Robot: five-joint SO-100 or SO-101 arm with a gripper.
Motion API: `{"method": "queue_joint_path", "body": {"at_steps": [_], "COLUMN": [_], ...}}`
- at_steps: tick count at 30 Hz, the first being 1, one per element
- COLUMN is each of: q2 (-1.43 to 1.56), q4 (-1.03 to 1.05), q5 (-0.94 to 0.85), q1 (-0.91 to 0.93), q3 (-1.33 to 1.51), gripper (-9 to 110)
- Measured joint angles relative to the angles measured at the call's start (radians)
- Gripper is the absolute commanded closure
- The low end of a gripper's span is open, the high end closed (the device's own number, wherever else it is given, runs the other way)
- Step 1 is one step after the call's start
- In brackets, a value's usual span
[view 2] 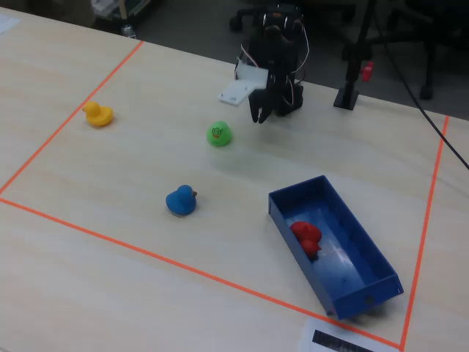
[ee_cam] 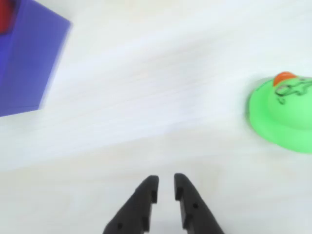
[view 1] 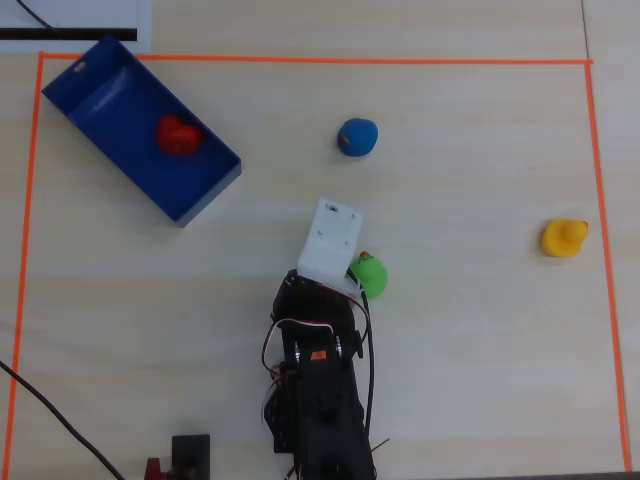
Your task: Grasp red duck and put it into box.
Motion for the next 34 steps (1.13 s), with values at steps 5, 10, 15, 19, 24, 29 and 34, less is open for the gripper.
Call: {"method": "queue_joint_path", "body": {"at_steps": [5, 10, 15, 19, 24, 29, 34], "q2": [0.084, 0.164, 0.201, 0.201, 0.201, 0.201, 0.201], "q4": [-0.043, -0.041, -0.046, -0.040, -0.040, -0.040, -0.040], "q5": [-0.020, -0.037, -0.080, -0.107, -0.109, -0.109, -0.109], "q1": [0.011, 0.040, 0.052, 0.060, 0.074, 0.080, 0.081], "q3": [0.219, 0.270, 0.345, 0.345, 0.345, 0.345, 0.345], "gripper": [101, 101, 101, 100, 96, 96, 96]}}
